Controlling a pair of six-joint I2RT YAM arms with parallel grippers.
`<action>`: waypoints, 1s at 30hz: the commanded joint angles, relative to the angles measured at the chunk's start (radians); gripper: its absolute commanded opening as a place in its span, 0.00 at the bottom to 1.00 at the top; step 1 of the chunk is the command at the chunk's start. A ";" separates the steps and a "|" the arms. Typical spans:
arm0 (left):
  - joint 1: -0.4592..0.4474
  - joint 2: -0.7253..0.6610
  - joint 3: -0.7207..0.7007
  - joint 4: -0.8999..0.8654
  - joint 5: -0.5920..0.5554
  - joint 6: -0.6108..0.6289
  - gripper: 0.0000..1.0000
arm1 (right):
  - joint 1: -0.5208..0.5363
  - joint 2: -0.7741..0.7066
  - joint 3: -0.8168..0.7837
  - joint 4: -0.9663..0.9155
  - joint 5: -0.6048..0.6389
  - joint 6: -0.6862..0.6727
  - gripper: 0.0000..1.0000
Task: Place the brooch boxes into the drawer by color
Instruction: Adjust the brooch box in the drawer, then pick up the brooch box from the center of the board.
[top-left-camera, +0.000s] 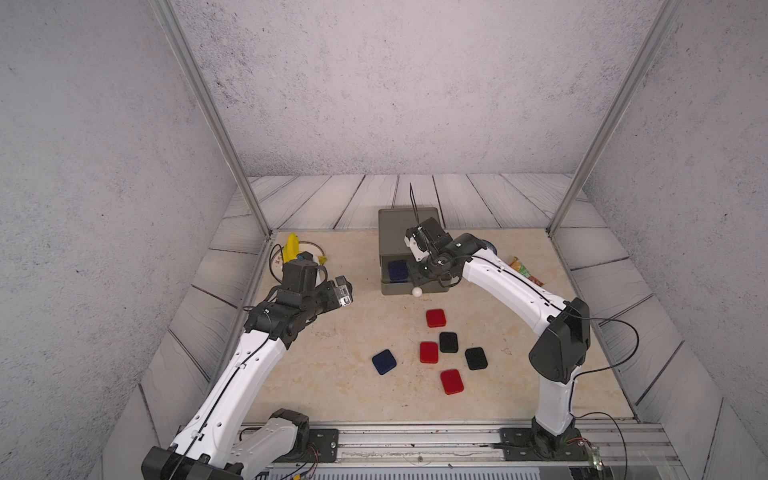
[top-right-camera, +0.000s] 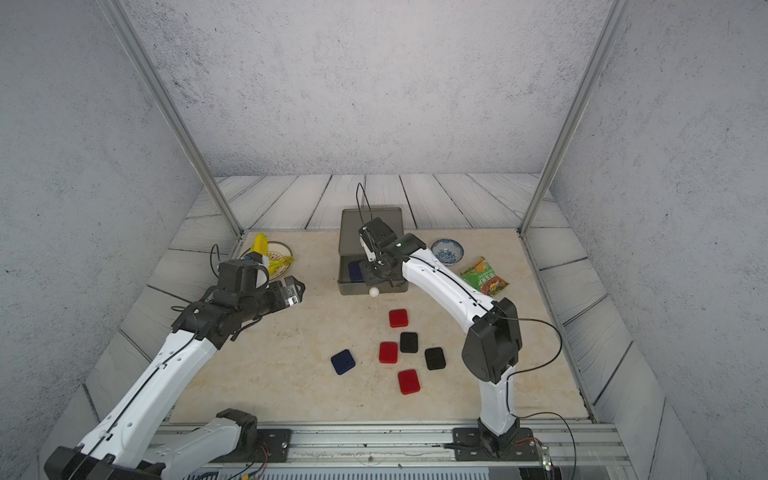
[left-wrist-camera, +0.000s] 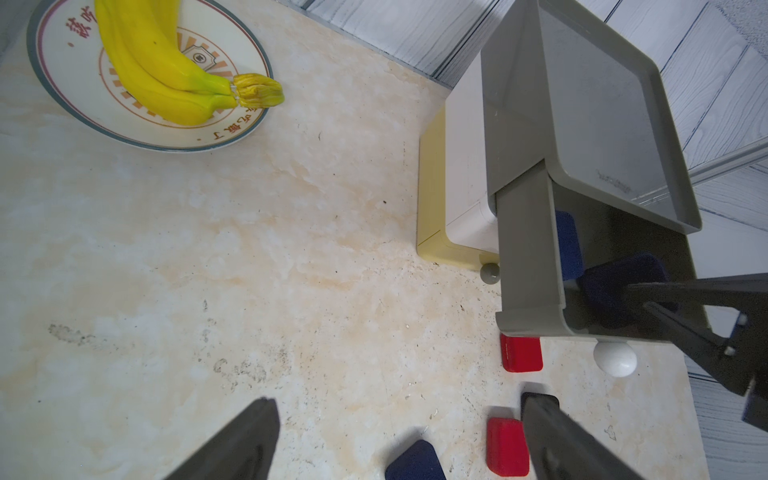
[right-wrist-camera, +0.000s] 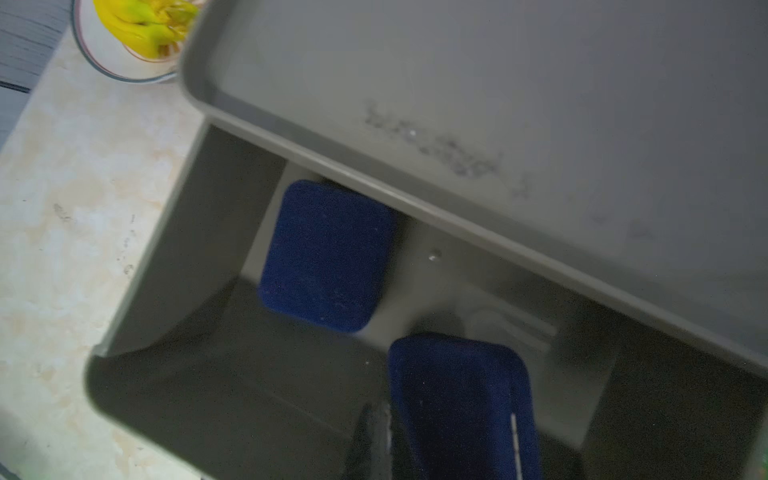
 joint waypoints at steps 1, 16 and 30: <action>0.009 -0.006 -0.014 -0.005 -0.004 0.017 0.98 | -0.022 -0.011 0.023 -0.048 0.064 -0.018 0.00; 0.012 -0.011 -0.013 -0.100 -0.020 0.058 0.98 | -0.024 -0.152 -0.021 0.030 -0.037 -0.080 0.21; -0.190 -0.023 -0.126 -0.233 -0.012 0.139 1.00 | -0.031 -0.656 -0.504 0.414 -0.018 -0.034 0.86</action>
